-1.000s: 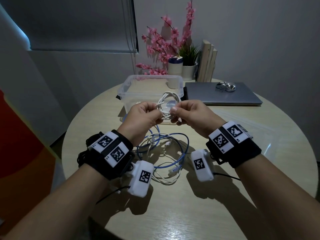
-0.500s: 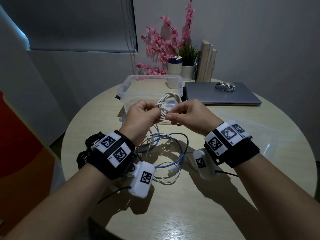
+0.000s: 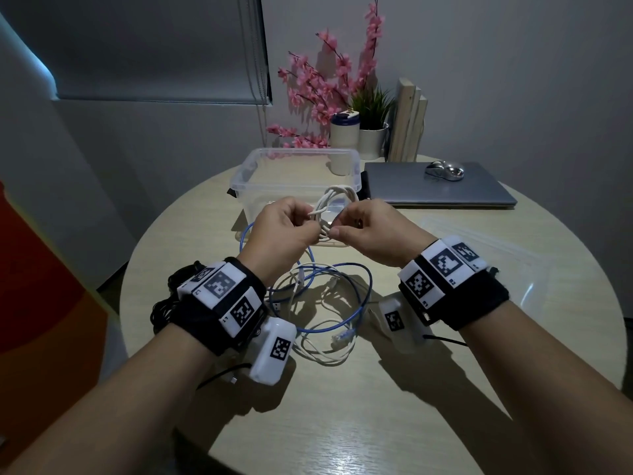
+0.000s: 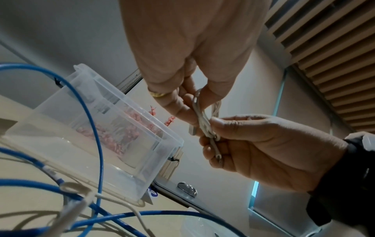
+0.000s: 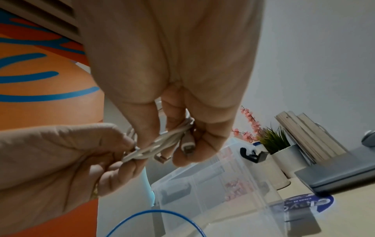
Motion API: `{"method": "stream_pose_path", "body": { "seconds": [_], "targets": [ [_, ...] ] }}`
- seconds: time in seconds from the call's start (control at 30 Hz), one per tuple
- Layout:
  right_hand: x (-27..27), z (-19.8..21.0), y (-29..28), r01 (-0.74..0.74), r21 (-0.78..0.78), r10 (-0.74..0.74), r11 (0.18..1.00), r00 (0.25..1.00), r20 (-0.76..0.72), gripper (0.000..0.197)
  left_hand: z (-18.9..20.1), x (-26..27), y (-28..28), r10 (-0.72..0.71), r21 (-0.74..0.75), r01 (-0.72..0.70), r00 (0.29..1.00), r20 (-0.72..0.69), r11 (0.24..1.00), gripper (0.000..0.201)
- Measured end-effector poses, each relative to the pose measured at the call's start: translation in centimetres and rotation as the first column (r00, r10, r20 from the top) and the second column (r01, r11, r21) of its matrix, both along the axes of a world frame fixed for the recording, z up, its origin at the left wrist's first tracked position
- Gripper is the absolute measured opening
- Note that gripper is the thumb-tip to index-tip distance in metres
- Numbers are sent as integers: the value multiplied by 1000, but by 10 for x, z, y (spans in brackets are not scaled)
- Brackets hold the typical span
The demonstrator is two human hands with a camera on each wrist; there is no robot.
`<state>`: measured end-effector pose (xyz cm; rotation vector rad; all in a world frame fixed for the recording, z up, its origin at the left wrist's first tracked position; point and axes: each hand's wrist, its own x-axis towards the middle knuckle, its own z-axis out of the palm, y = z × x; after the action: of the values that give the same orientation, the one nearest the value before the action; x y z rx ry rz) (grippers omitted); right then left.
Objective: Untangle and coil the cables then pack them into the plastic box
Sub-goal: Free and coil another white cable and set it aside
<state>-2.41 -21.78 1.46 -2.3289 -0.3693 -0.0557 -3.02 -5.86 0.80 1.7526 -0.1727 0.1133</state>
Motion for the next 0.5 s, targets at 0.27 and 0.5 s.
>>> {"method": "stream_pose_path", "body": {
  "seconds": [0.27,0.5],
  "targets": [
    [-2,2,3,-32,-46,31,998,999,-39,16,-3,2,1,45,93,-50,997,55,994,14],
    [0,-1,3,-35,9,36,999,994,-99,9,-7,6,2,18,275,-39,997,78,961,4]
  ]
}}
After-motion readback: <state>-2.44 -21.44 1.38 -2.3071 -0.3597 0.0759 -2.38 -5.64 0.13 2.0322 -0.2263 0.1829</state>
